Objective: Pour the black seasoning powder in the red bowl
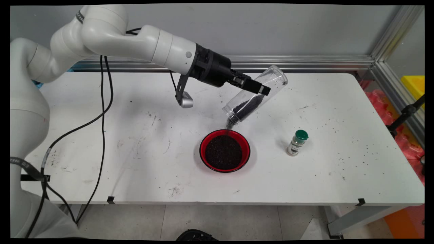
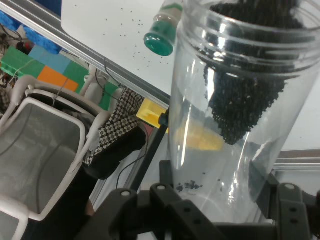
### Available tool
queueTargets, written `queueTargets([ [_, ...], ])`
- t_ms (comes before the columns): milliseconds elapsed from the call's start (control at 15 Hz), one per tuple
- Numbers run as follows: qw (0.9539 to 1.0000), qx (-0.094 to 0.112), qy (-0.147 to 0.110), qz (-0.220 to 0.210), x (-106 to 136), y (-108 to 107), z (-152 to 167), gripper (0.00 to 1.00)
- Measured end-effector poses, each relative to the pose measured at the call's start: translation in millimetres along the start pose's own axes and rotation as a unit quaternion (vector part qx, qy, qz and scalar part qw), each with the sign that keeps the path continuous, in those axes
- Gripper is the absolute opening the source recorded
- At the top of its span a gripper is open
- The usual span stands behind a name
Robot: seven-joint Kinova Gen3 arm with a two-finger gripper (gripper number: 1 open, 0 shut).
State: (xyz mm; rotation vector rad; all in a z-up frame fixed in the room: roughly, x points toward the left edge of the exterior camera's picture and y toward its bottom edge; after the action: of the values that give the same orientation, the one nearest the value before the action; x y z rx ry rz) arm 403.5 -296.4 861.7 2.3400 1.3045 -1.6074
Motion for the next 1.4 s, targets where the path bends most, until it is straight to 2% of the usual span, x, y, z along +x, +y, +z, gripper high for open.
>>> queueTargets([
  [1400,0.9995,0.004,-0.005,0.031,-1.4,-4.2,-1.1,0.0],
])
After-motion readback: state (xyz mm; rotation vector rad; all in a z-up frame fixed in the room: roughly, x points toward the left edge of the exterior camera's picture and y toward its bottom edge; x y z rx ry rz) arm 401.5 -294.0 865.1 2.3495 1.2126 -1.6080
